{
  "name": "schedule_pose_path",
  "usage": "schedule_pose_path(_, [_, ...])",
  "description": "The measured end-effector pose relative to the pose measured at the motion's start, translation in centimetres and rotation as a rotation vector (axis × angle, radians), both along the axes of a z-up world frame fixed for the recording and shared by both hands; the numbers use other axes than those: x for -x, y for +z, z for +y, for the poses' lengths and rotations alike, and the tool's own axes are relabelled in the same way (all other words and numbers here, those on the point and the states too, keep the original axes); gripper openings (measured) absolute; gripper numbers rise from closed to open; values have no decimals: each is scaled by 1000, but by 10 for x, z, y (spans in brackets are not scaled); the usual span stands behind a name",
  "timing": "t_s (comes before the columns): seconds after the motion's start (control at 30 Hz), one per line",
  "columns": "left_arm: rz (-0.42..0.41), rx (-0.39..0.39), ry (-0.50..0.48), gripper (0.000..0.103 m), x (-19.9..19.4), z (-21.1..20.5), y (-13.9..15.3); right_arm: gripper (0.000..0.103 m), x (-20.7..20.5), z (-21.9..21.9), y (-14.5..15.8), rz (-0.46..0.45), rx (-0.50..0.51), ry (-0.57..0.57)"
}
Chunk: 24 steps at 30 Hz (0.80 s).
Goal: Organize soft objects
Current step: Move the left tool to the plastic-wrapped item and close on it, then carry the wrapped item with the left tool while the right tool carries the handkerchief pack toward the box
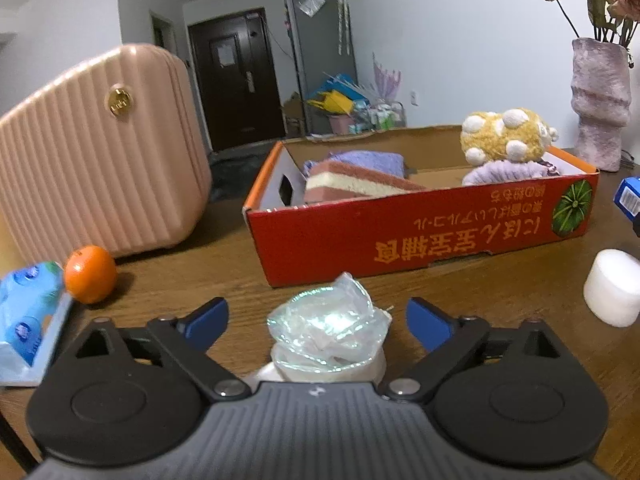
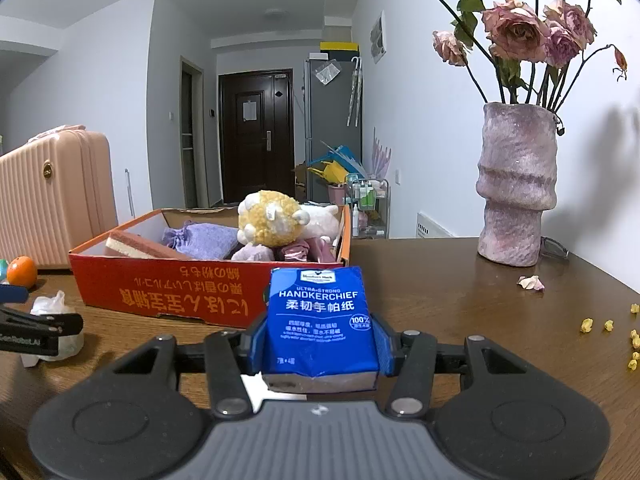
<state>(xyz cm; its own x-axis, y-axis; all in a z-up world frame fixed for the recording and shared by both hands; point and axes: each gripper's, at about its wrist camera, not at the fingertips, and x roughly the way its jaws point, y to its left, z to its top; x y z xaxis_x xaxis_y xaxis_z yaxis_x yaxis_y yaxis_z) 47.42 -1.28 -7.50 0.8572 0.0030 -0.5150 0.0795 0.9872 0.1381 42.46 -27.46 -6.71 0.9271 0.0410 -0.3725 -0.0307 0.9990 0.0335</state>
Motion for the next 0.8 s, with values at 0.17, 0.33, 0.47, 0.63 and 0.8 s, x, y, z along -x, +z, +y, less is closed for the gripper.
schedule_pose_path(0.17, [45, 54, -31, 53, -4, 4, -2, 50, -1, -1, -1, 7, -5, 0])
schedule_pose_path(0.33, [42, 58, -43, 43, -2, 4, -2, 50, -1, -1, 0, 7, -8, 3])
schedule_pose_path(0.47, [35, 78, -35, 41, -1, 8, 0, 50, -1, -2, -1, 8, -14, 2])
schedule_pose_path(0.63, [-13, 109, -9, 41, 3, 14, 8, 50, 0, -1, -1, -1, -7, 1])
schedule_pose_path(0.8, [-79, 150, 55, 41, 10, 23, 21, 50, 7, 3, 3, -51, -4, -5])
